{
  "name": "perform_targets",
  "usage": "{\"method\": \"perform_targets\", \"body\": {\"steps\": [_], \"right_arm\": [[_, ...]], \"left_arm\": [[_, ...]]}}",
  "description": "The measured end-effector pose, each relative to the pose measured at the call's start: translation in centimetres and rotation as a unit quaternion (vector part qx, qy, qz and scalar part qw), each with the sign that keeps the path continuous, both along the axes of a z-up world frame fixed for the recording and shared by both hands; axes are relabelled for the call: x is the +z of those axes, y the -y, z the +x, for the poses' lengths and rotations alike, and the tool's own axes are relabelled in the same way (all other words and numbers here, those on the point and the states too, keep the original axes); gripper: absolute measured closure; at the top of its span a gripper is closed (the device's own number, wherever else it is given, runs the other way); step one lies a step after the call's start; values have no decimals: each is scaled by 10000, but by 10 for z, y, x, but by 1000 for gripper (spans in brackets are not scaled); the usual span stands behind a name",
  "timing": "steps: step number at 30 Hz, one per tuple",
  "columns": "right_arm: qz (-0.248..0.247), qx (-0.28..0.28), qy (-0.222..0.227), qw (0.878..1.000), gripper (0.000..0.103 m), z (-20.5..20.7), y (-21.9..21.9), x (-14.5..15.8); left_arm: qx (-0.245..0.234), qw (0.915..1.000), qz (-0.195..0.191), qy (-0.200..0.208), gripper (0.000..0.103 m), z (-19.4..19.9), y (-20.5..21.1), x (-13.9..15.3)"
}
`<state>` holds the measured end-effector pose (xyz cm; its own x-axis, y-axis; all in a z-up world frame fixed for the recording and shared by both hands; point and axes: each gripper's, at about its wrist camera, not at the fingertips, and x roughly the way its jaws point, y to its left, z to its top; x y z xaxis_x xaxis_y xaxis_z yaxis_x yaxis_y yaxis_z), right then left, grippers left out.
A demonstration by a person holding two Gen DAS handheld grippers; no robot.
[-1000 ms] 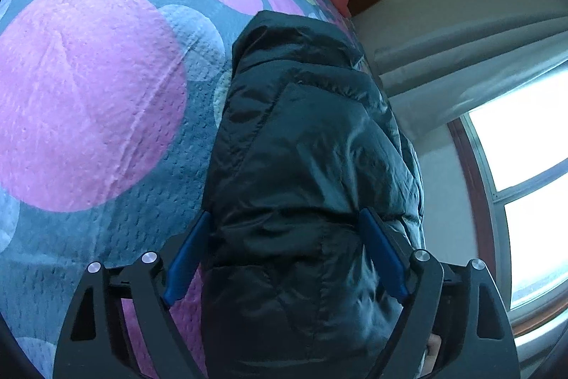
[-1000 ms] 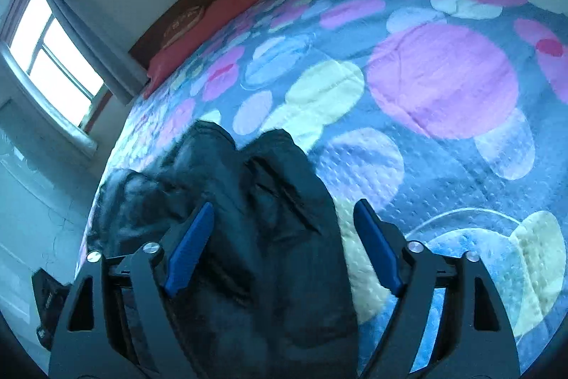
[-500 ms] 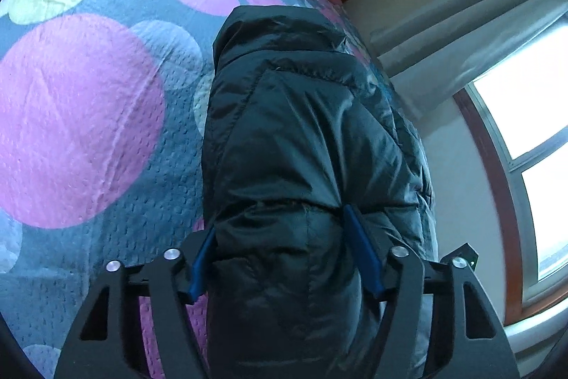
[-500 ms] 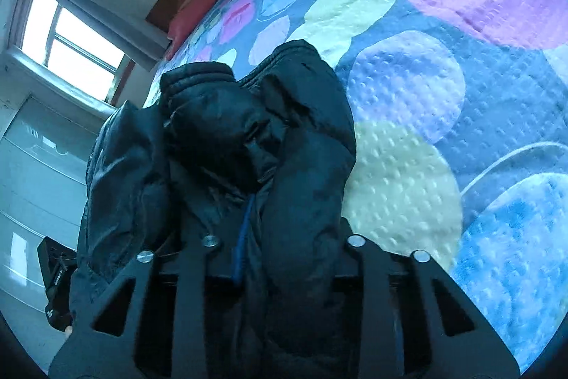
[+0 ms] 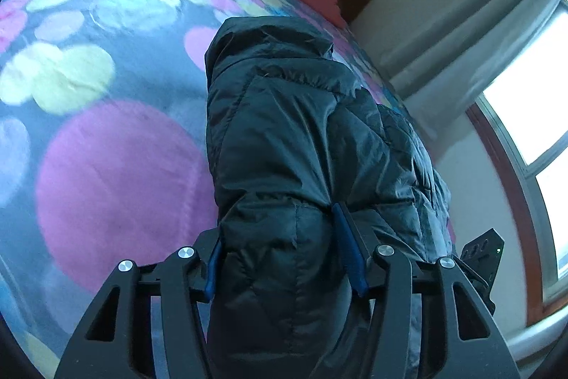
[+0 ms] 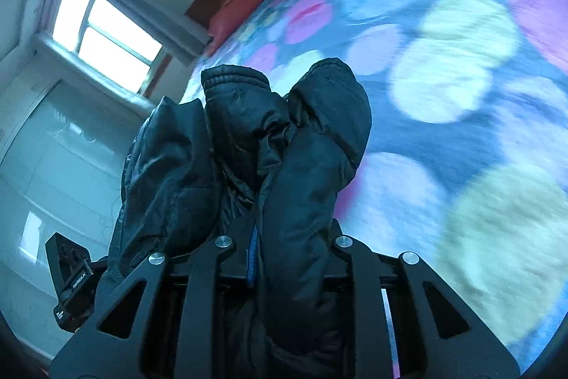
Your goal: Fold large clothes
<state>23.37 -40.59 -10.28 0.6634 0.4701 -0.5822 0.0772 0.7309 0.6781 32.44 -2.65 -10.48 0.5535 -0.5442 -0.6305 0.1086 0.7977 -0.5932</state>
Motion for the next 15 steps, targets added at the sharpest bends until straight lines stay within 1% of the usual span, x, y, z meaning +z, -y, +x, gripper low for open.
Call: {"method": "perform_targets", "body": {"steps": [6,9,11,15], "right_arm": [[267,231,2,9994,82,44,-40,-6],[315,242,-39,9992,82,57,-48,-11],[290,211,-63,9993,82,60,-50,-13],[124,109,-204,9997,82,53,-54,-19]], "left_arm": [[242,9995,198,93,50,0,4,1],[295,9990,318,125,50,8,4,4],[300,9989,335,107,50,13,4,3],[282,9986,436,47,49,16,6,-5]]}}
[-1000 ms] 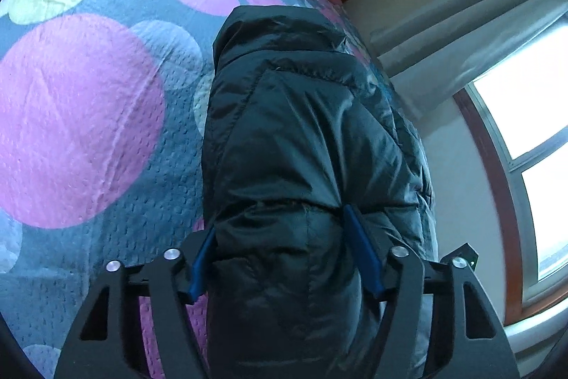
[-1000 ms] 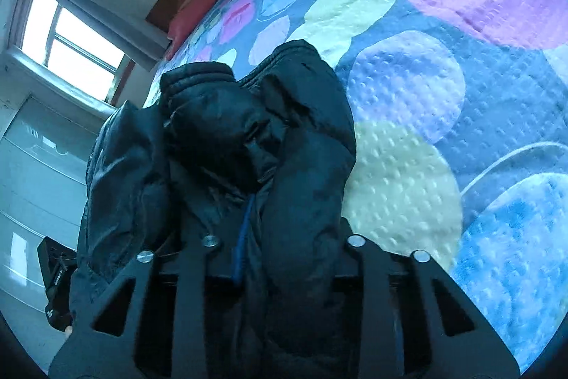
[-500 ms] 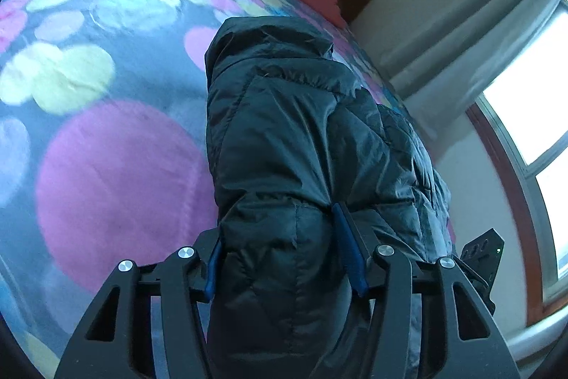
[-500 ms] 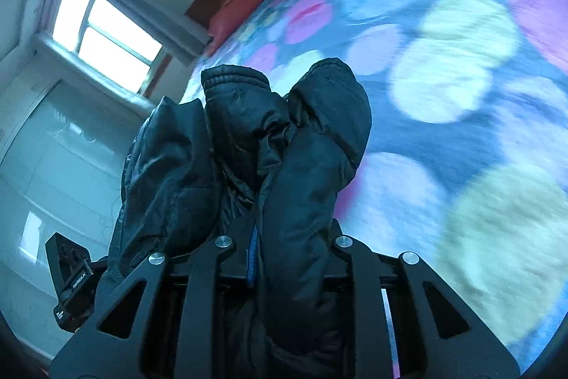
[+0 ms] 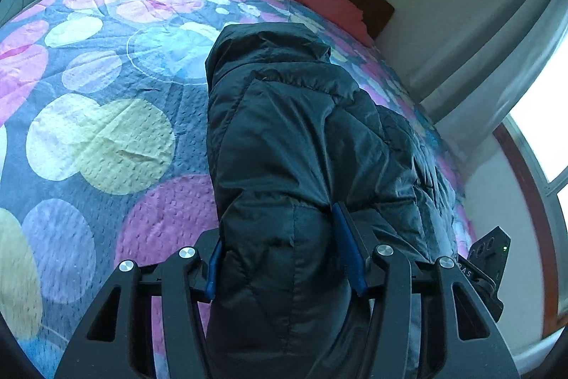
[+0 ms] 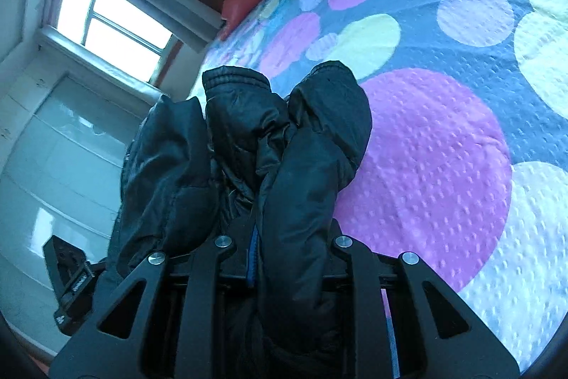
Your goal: Fold large clothes
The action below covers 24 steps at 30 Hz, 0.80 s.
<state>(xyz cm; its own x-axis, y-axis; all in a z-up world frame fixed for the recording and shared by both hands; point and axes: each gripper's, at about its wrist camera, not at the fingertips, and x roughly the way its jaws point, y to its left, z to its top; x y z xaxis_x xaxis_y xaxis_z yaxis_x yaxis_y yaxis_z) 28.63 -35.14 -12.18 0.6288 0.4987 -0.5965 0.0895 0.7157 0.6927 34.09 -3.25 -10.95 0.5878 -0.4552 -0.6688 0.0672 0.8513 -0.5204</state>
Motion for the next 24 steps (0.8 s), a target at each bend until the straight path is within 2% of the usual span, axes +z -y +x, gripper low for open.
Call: {"method": "perform_targets", "body": {"steps": [3,6,9,14,16,18,20,21,22,23,24], "right_arm": [[36,-97,-154,9998,80,7,-1,-10],[-23,-116,-183,9998,74,8,0,-11],[-181,-86,-191,9996,64,2,3,-5],[-188,16,-91,9998,32,-26,15,6],[-138,82,-169,9997,30,-36,17,2],[-96,124,-305,9994,30,-42,17,-7],[52,148,-418,9990,31,-47,15,-17],[69,135,-420,9990,36,-48,15,-19],[88,185,-485,9986,57,-49,14,-21],[91,152,-526,9985,64,-49,14,-24],[41,154,-520,9985,66,-50,14,-25]], "left_arm": [[9,9999,118,29,48,0,-1,-4],[7,10000,60,58,46,-7,-10,-7],[-39,9999,-139,77,42,-13,-20,-6],[-136,9980,-554,270,28,-47,-47,-5],[-153,9968,-735,280,24,-61,-50,-6],[-241,9954,-913,189,23,-71,-49,-12],[-217,9968,-757,165,22,-73,-43,-15],[-205,9975,-673,103,23,-72,-40,-17],[-185,9978,-634,57,25,-73,-37,-18],[-160,9984,-533,34,29,-72,-33,-18],[-126,9995,-298,27,33,-71,-27,-18]]}}
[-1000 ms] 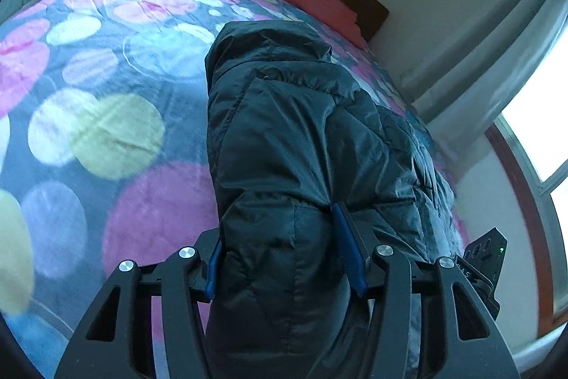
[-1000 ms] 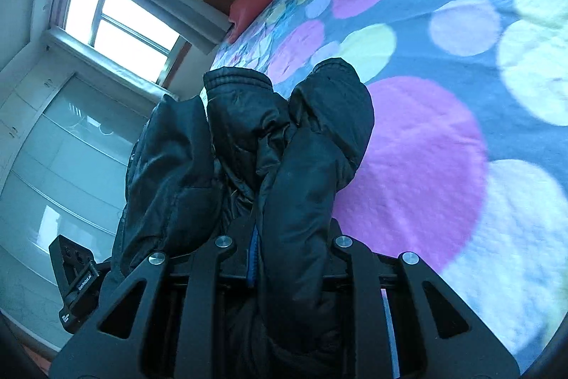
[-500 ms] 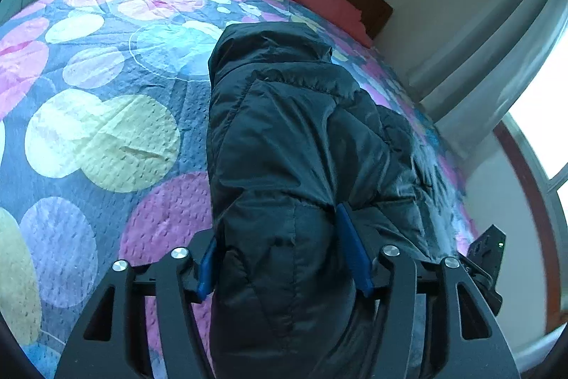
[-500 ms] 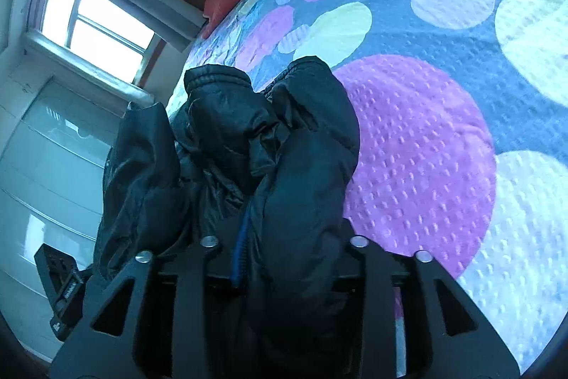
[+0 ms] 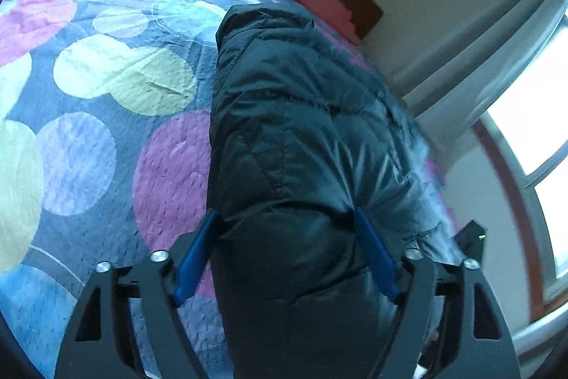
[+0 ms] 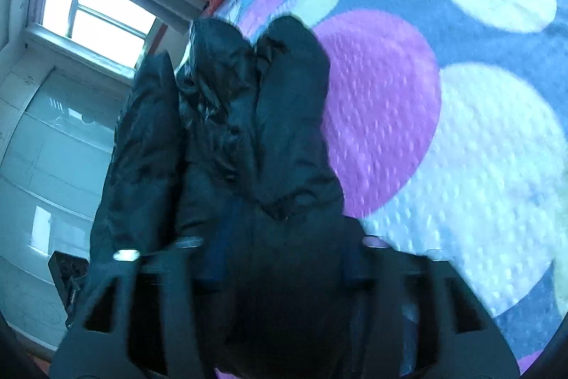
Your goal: Fold large clothes
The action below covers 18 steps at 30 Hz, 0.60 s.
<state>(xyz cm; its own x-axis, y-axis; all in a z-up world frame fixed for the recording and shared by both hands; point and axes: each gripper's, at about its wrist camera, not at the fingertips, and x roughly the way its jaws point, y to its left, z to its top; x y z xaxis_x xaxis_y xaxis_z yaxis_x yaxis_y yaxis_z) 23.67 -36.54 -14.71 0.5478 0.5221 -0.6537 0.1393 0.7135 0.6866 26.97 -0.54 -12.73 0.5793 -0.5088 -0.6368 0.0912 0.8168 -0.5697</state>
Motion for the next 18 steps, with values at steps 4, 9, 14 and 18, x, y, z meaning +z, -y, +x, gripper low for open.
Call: {"method": "perform_targets", "body": {"steps": [4,9,14,18], "right_arm": [[60,-23,81,9999,72,-2,2,-7],[72,-148,140,9998,75,-18,1,-6],[147,-169,203,9995,75,-31,1,-5],[105,-113,140,9998,67,-32,3,5]], "left_arm": [[25,9989,447,106,38,0,16,-3],[46,9990,418,157,41,-3,14,-5],[-132,9989,365,245,43,-3,9,-5],[-154,9995,195,208,42,-1,-1,-5]]}}
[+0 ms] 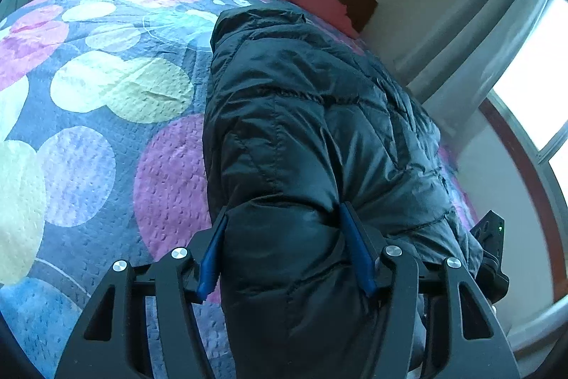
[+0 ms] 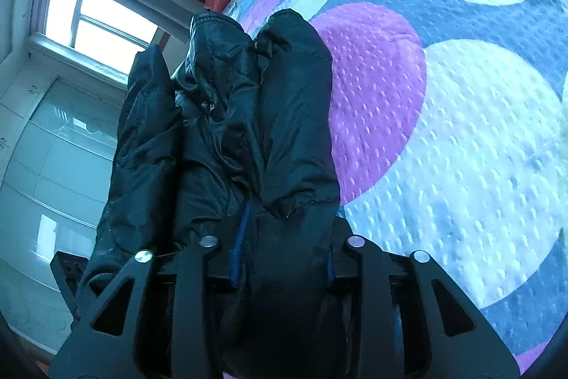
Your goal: Fold large clothes
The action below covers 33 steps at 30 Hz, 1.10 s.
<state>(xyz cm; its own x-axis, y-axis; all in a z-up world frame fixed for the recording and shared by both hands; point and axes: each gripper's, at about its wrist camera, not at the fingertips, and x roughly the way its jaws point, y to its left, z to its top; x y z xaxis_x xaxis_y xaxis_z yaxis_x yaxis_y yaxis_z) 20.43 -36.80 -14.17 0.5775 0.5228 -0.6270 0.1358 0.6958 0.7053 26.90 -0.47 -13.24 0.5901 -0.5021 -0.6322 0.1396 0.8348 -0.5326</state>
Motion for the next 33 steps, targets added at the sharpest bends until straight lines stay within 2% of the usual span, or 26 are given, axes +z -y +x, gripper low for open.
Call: {"method": "perform_targets", "body": {"steps": [3,8,12,14,16,21,26,30,31,33], "right_arm": [[-109,-31,76,9999,58,4,2,14],[147,-67,152,9998,39,9,11,31],[2,23,62,10000,37,16,8,39],[-261,-58,71,9996,34,10,13,44],[-250,-148,123,9995,31,1,20,44],[15,-280,239,9993,30,11,31,45],[14,-27,563,9984,30,37,7,69],[26,206,630,9978,31,56,-11,77],[-24,248,645,9976,33,61,-16,78],[-60,323,618,9975,43,70,-23,78]], "left_arm": [[68,9998,-150,-89,39,2,-8,6],[236,9980,-580,-125,38,6,-30,13],[361,9975,-610,-74,37,17,-43,18],[376,9971,-658,-102,35,22,-46,17],[363,9965,-741,-158,34,29,-49,16],[354,9967,-681,-257,34,42,-47,10],[420,9960,-744,-278,34,49,-46,10],[432,9962,-694,-288,34,53,-44,9],[435,9962,-689,-291,34,55,-44,9],[418,9961,-707,-307,34,59,-42,10]]}}
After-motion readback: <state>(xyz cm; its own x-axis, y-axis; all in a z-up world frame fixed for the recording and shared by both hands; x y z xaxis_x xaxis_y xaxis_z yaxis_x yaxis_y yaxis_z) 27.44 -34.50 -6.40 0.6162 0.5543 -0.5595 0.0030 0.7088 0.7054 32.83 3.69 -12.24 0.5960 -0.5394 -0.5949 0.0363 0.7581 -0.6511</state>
